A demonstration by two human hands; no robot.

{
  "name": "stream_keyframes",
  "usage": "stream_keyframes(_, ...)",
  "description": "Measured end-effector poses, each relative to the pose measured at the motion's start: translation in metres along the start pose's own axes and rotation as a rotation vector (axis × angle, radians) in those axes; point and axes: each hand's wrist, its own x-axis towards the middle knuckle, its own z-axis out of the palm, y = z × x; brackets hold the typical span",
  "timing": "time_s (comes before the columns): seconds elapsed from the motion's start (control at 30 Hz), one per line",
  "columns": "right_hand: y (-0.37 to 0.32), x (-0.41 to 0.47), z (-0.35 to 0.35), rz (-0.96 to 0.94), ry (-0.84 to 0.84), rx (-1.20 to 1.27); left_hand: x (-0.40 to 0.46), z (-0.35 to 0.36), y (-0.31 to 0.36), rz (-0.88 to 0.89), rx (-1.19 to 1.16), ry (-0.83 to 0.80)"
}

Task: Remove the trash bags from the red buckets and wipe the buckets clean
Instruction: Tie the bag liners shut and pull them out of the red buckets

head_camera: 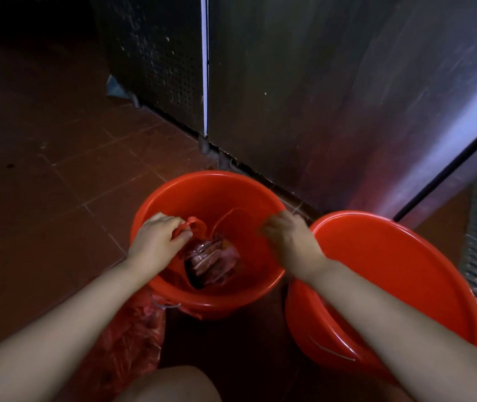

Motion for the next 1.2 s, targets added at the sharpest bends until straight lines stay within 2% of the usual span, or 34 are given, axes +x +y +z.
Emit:
stream_keyframes(0.07, 0.02, 0.005, -0.002, 0.131, -0.051, -0.279, 0.001, -0.003, 0.002, -0.037, -0.074, 0.004)
stream_keyframes(0.13, 0.032, 0.009, -0.006, 0.2, -0.13, -0.407, 0.004, -0.007, 0.003, -0.083, -0.162, 0.001)
stream_keyframes(0.2, 0.04, 0.013, -0.011, 0.215, -0.169, -0.35, 0.007, -0.012, 0.001, -0.104, -0.227, 0.002)
stream_keyframes(0.27, 0.044, 0.017, -0.013, 0.217, -0.179, -0.18, 0.011, -0.018, 0.0, -0.11, -0.25, 0.025)
stream_keyframes(0.37, 0.035, 0.028, -0.02, 0.334, -0.074, 0.367, 0.015, -0.03, -0.005, -0.092, -0.292, 0.081)
stream_keyframes(0.43, 0.015, 0.039, -0.026, 0.547, -0.044, 1.012, 0.018, -0.039, -0.008, -0.023, -0.312, 0.099)
stream_keyframes(0.5, -0.005, 0.05, -0.022, 0.642, -0.037, 1.658, 0.022, -0.045, -0.007, 0.061, -0.302, 0.078)
stream_keyframes(0.53, -0.012, 0.054, -0.018, 0.648, -0.019, 1.833, 0.024, -0.045, -0.006, 0.088, -0.281, 0.069)
stream_keyframes(0.57, -0.018, 0.057, -0.012, 0.646, -0.004, 1.897, 0.025, -0.045, -0.005, 0.097, -0.261, 0.072)
stream_keyframes(0.63, -0.029, 0.063, 0.004, 0.64, -0.012, 1.801, 0.025, -0.042, -0.002, 0.073, -0.273, 0.089)
stream_keyframes(0.77, -0.048, 0.069, 0.032, 0.587, -0.059, 1.361, 0.023, -0.032, 0.007, 0.007, -0.487, 0.064)
stream_keyframes(0.87, -0.068, 0.071, 0.047, 0.493, -0.184, 1.259, 0.021, -0.02, 0.013, -0.008, -0.506, 0.056)
stream_keyframes(0.93, -0.08, 0.072, 0.056, 0.451, -0.182, 1.211, 0.021, -0.014, 0.017, -0.037, -0.535, 0.006)
stream_keyframes(1.0, -0.086, 0.075, 0.06, 0.485, -0.143, 1.194, 0.024, -0.011, 0.017, -0.045, -0.579, -0.038)
stream_keyframes(1.1, -0.081, 0.076, 0.054, 0.672, -0.133, 1.36, 0.03, -0.012, 0.003, -0.11, -0.643, 0.013)
stream_keyframes(1.2, -0.071, 0.073, 0.052, 0.742, -0.172, 1.5, 0.035, -0.007, -0.008, -0.09, -0.506, -0.043)
